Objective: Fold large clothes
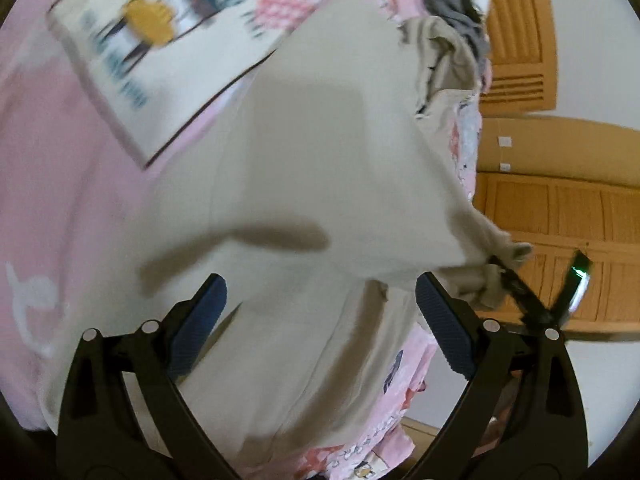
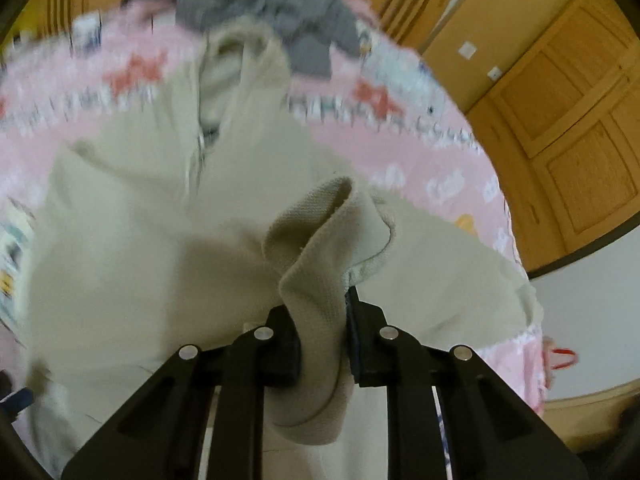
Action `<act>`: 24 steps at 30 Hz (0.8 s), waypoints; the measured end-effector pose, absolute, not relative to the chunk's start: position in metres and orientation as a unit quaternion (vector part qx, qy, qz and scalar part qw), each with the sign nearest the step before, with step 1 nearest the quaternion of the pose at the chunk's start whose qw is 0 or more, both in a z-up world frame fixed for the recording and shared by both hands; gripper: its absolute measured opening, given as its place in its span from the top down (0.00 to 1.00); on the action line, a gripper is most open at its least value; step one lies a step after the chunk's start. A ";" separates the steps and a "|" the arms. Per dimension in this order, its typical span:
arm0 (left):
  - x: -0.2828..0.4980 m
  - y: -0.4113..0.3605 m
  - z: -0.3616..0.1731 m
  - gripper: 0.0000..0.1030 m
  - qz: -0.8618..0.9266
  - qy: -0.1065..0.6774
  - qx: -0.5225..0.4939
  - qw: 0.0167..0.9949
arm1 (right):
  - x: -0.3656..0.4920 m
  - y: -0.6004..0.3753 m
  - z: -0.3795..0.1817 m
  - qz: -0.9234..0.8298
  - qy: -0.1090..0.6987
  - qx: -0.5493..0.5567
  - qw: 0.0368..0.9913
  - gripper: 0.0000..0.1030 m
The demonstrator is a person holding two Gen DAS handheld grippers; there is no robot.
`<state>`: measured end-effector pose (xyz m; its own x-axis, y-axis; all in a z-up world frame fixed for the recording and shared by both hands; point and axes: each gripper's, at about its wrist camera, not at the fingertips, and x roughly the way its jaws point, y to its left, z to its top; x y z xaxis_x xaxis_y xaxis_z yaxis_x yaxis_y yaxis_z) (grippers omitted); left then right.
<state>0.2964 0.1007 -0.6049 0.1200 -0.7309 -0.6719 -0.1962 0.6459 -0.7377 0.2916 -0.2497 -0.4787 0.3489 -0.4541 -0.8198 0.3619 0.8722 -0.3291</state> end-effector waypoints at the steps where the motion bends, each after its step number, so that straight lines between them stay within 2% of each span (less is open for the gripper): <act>1: 0.301 0.099 -0.599 0.10 -0.202 0.625 -0.360 0.662 | 0.288 -0.248 -0.467 -0.246 0.499 -0.048 0.830 0.84; 3: 0.314 0.092 -0.587 0.10 -0.193 0.604 -0.350 0.690 | 0.277 -0.260 -0.447 -0.226 0.466 -0.050 0.854 0.83; 6: 0.335 0.077 -0.601 0.10 -0.165 0.607 -0.325 0.706 | 0.269 -0.280 -0.460 -0.191 0.460 -0.019 0.867 0.83; 12: 0.351 0.058 -0.638 0.10 -0.094 0.613 -0.260 0.740 | 0.251 -0.332 -0.551 -0.136 0.499 0.058 0.854 0.83; 16: 0.353 0.048 -0.642 0.10 -0.060 0.597 -0.212 0.771 | 0.224 -0.343 -0.577 -0.088 0.500 0.090 0.857 0.83; 19: 0.355 0.043 -0.648 0.10 -0.024 0.590 -0.187 0.785 | 0.202 -0.362 -0.592 -0.050 0.499 0.161 0.850 0.77; 21: 0.356 0.042 -0.655 0.10 -0.004 0.592 -0.174 0.787 | 0.184 -0.381 -0.603 -0.036 0.493 0.204 0.845 0.69; 24: 0.351 0.038 -0.656 0.10 0.011 0.580 -0.161 0.799 | 0.161 -0.412 -0.612 -0.048 0.477 0.245 0.843 0.67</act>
